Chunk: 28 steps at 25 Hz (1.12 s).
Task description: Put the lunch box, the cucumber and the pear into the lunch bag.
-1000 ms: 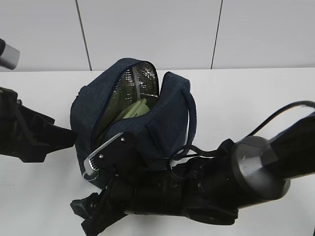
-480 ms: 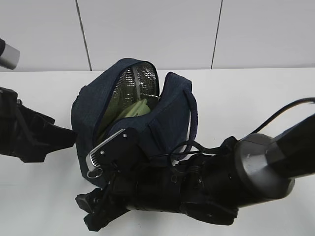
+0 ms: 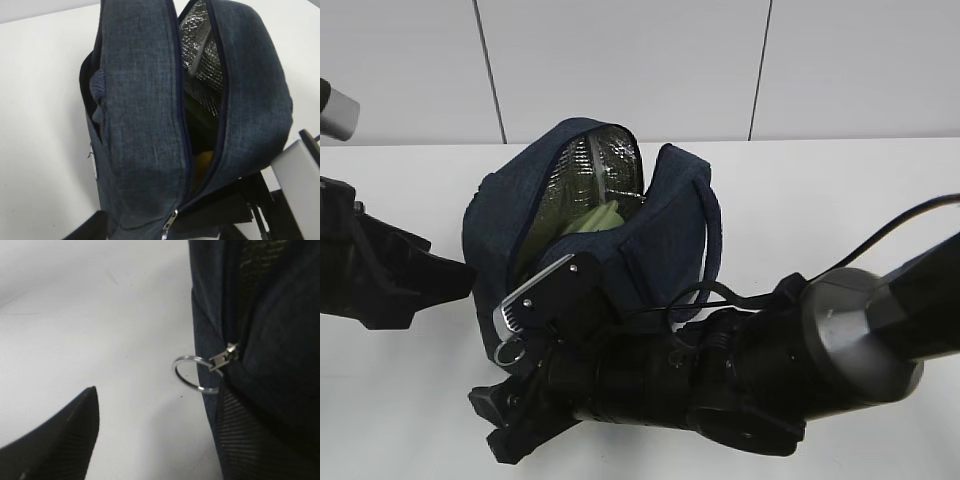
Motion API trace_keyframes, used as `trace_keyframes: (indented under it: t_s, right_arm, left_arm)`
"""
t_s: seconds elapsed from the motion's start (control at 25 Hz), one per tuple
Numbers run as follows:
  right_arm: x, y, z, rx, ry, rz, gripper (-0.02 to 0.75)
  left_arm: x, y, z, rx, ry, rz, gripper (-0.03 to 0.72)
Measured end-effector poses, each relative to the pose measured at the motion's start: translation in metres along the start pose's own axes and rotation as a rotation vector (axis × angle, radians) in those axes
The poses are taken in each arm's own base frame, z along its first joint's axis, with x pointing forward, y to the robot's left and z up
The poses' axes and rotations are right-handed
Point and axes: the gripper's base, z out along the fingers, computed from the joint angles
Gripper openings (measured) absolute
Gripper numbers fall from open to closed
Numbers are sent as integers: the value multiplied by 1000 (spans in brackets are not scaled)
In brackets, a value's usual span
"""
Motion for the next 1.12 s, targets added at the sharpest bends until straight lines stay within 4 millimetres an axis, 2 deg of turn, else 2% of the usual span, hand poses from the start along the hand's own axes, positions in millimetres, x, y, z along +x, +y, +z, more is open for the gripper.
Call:
trace_keyframes:
  t_s: [0.4,0.76,0.92,1.12]
  right_arm:
    - [-11,-2,8,16,-1,-8,571]
    - [-10,-3,8,22,14,-8,566]
    - [-6,-4,8,37,50,-8,487]
    - [-5,-4,8,40,68,-17,323]
  left_arm:
    - [0,0,0,-1,-2,-3,403]
    - [0,0,0,-1,-2,-3,403]
    - [0,0,0,0,-2,-3,394]
    - [0,0,0,0,-2,-3,380]
